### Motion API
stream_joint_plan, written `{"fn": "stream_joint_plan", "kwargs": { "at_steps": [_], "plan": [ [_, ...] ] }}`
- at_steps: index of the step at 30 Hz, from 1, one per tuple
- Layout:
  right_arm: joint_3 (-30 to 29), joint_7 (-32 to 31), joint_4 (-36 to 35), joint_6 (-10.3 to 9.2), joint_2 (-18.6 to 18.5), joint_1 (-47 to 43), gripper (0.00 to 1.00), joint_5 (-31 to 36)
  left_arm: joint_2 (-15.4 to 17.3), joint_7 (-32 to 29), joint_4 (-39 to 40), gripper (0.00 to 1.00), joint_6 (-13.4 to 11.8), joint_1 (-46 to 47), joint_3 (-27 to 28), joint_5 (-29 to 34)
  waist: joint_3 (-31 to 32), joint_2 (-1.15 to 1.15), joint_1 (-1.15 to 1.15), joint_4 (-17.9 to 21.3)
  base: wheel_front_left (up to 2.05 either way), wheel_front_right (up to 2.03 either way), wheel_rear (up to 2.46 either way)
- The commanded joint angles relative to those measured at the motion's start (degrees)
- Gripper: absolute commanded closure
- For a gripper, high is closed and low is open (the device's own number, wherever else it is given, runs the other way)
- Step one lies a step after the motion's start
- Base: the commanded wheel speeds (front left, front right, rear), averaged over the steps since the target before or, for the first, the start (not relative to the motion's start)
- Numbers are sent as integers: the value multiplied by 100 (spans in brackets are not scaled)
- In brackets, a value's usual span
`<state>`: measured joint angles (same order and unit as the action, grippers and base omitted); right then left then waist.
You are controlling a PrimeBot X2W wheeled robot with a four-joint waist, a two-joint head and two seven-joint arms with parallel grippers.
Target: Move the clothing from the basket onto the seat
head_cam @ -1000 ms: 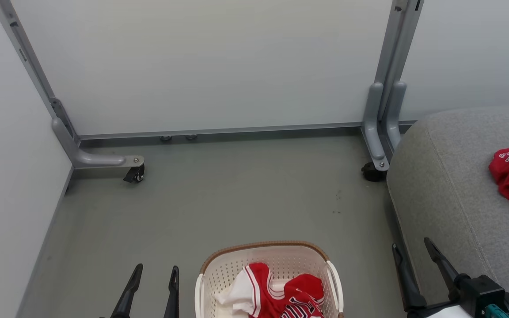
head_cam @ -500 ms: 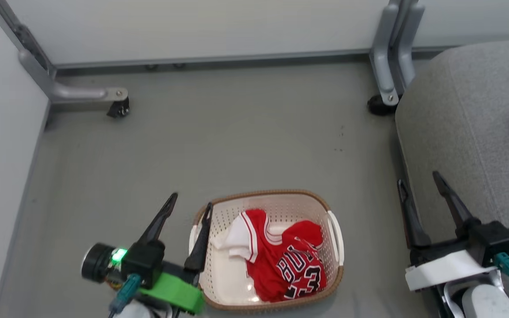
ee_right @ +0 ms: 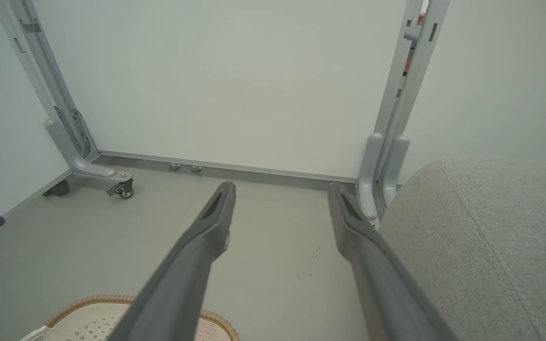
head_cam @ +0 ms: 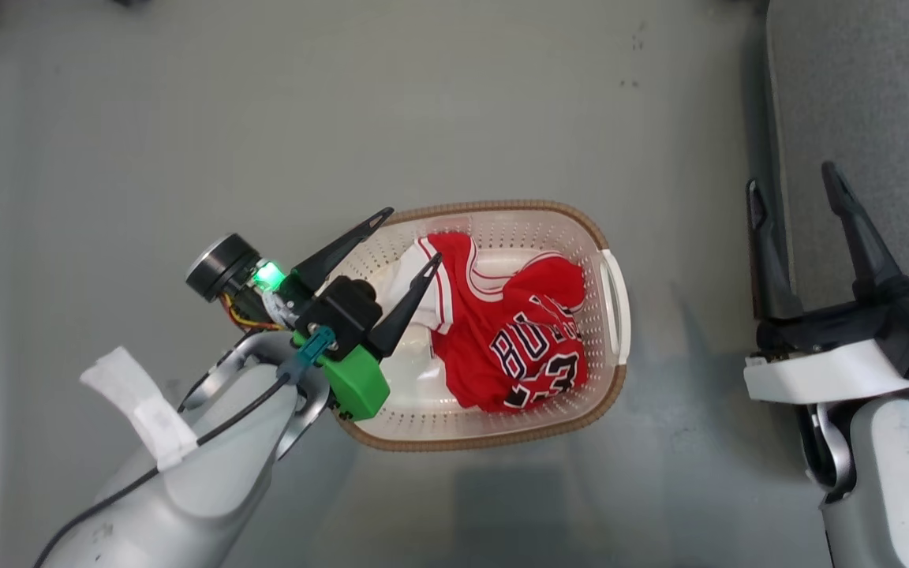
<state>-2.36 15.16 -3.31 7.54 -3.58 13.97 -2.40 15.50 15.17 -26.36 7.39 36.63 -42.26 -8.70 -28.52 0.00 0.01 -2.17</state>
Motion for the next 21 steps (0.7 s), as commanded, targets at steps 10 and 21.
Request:
{"fn": "stream_joint_plan", "kwargs": {
  "at_steps": [10, 21],
  "plan": [
    [-163, -1, -255, -10, 10, 545, 0, 102, -253, -2, -1735, 0, 17, 1804, -2077, -76, -2079, 0, -1, 260, 0, 0, 0],
    [-137, 0, -478, -10, 53, 825, 0, 7, -425, -4, -2714, 0, 17, 2754, -2966, 220, -2829, 0, -1, 497, 0, 0, 0]
  ]
}}
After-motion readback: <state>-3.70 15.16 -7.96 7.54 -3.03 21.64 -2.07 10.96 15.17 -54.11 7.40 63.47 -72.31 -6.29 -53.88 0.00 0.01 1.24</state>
